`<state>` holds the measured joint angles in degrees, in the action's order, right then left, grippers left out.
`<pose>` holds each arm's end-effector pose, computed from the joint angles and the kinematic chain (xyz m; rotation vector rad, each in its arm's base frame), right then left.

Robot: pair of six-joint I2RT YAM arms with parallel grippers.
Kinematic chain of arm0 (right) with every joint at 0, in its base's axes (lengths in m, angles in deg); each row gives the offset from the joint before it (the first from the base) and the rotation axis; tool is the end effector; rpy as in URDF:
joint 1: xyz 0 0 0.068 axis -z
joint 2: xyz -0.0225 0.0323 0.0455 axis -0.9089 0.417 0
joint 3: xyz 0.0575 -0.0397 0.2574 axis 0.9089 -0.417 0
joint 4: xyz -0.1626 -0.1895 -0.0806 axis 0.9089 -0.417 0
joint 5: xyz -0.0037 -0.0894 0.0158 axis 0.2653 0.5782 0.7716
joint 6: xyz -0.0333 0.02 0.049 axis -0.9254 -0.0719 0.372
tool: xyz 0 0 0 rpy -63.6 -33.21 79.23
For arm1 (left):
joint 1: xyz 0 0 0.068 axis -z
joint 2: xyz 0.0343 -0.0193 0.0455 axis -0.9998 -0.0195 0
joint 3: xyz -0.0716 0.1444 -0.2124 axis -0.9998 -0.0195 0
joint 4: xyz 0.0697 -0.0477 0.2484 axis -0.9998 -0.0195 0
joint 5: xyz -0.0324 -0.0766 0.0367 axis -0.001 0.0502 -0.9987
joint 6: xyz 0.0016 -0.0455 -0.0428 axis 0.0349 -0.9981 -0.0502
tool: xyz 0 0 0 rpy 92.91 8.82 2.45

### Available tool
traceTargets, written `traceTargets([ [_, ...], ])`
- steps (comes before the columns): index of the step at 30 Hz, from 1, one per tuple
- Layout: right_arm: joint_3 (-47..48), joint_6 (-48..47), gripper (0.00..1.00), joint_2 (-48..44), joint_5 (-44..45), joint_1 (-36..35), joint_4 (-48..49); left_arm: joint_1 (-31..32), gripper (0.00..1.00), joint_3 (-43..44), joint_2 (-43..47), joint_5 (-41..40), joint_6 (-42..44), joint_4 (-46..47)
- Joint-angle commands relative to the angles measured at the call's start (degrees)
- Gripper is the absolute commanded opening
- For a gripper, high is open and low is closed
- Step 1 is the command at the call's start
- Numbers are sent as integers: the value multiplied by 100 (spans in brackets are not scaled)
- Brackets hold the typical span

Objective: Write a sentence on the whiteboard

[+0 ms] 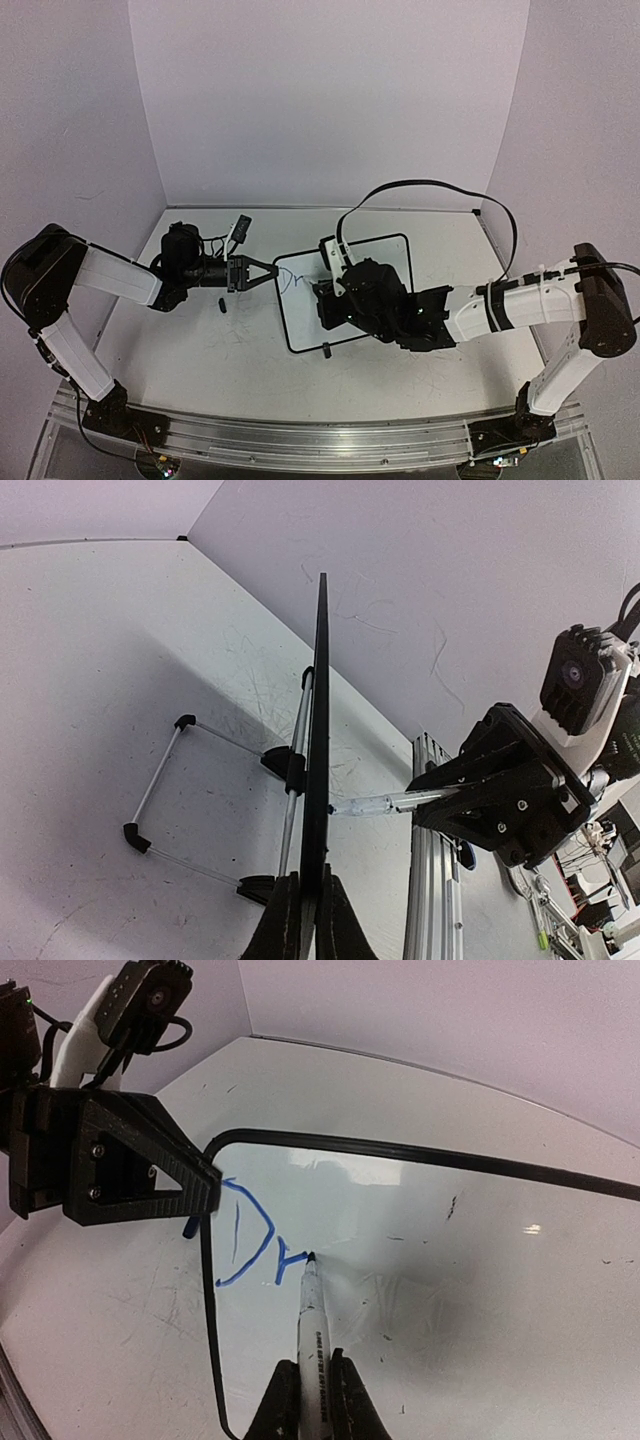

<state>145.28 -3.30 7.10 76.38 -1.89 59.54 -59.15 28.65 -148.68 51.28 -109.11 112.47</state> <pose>0.1644 0.3453 0.2266 -0.5981 1.8760 0.6005 0.2659 -0.1941 0.1850 0.7333 1.7910 -1.4667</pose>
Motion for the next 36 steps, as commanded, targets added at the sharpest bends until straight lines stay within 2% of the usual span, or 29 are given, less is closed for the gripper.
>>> traceTargets([
  [1, 60, 123, 0, -45, 110, 9, 55, 35, 0, 184, 93, 195, -31, -65],
  [24, -28, 567, 0, -87, 738, 18, -250, 35, 0, 193, 121, 195, -40, -90],
  [36, 241, 259, 0, 64, 741, 14, -32, 32, 0, 191, 120, 199, -31, -91],
])
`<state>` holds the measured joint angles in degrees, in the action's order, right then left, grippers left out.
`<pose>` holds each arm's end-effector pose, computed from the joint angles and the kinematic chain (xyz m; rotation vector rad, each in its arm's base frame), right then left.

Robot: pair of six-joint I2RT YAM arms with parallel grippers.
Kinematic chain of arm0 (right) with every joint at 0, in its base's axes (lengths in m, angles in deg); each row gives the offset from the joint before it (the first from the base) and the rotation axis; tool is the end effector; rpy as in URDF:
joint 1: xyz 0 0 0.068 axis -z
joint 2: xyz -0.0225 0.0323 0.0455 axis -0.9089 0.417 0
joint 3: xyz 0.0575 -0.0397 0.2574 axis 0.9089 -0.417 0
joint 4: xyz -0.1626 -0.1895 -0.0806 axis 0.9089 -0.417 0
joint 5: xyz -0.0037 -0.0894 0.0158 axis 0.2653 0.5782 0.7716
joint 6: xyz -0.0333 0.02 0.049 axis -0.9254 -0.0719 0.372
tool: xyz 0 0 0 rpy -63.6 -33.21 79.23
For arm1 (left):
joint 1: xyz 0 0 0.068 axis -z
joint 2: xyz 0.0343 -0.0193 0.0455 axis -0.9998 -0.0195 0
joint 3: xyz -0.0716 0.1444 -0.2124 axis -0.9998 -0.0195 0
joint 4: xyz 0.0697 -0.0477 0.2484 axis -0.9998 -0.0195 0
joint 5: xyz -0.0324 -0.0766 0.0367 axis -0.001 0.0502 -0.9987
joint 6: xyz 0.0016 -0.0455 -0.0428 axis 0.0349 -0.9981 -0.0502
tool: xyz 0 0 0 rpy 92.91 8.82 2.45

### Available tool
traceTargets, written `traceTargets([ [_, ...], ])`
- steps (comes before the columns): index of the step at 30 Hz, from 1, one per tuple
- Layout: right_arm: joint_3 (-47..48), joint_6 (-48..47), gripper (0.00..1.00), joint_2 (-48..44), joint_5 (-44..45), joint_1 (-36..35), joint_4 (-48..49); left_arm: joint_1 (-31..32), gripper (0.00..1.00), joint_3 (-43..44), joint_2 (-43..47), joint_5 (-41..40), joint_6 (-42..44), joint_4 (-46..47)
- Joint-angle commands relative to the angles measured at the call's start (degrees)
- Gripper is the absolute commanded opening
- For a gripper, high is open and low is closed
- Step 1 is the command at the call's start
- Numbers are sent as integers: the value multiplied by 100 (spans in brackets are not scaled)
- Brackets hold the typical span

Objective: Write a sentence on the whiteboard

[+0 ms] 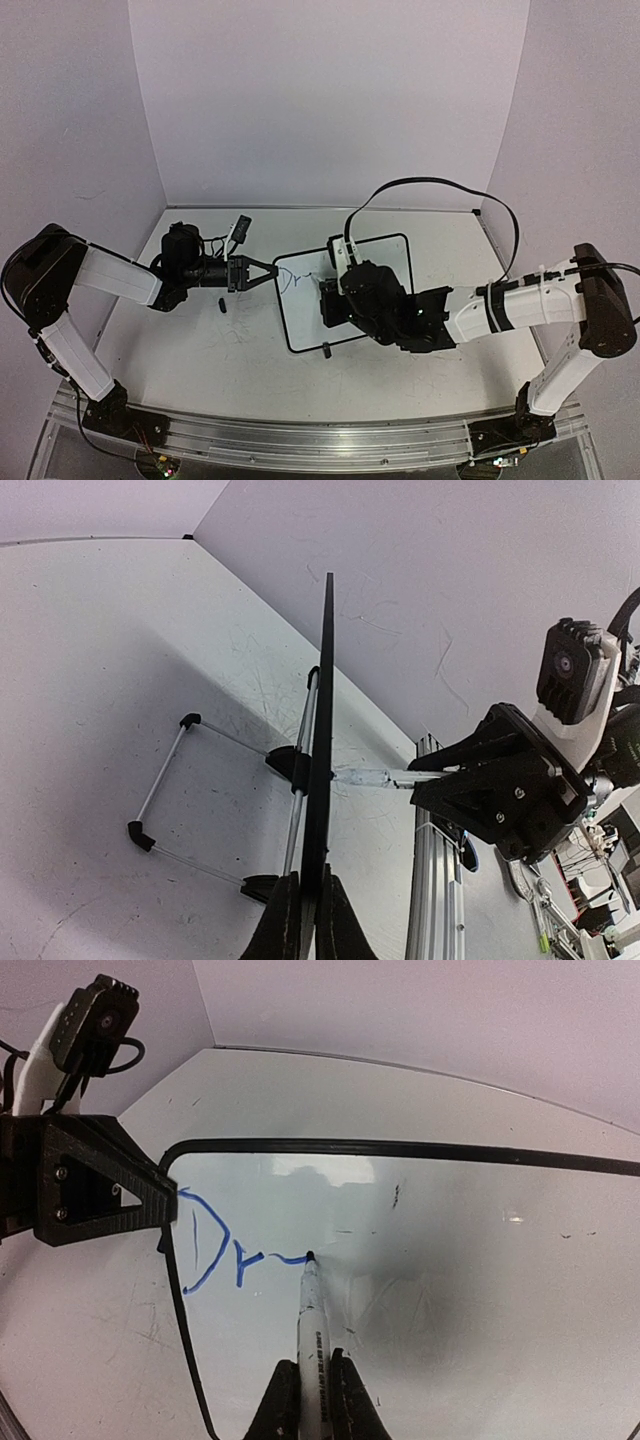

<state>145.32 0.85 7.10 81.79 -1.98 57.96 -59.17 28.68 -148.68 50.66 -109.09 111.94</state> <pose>0.1665 0.3413 0.2246 -0.4776 1.9101 0.5478 0.2664 -0.1939 0.1842 0.7217 1.8022 -1.4584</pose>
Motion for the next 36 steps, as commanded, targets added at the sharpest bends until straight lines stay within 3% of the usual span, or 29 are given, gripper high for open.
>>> traceTargets([
  [1, 261, -186, 0, 88, 175, 26, 140, 37, 0, 190, 121, 264, -33, -37],
  [18, 26, 17, 0, 108, -335, -45, 24, 37, 0, 208, 115, 263, -16, -43],
  [27, -192, 241, 0, -2, -164, -81, -150, 35, 0, 187, 115, 256, -16, -51],
  [32, -177, 217, 0, -183, 343, -65, -237, 36, 0, 187, 119, 252, -16, -49],
  [36, -387, -164, 0, -583, 49, -66, 411, 34, 0, 202, 98, 257, -24, -57],
])
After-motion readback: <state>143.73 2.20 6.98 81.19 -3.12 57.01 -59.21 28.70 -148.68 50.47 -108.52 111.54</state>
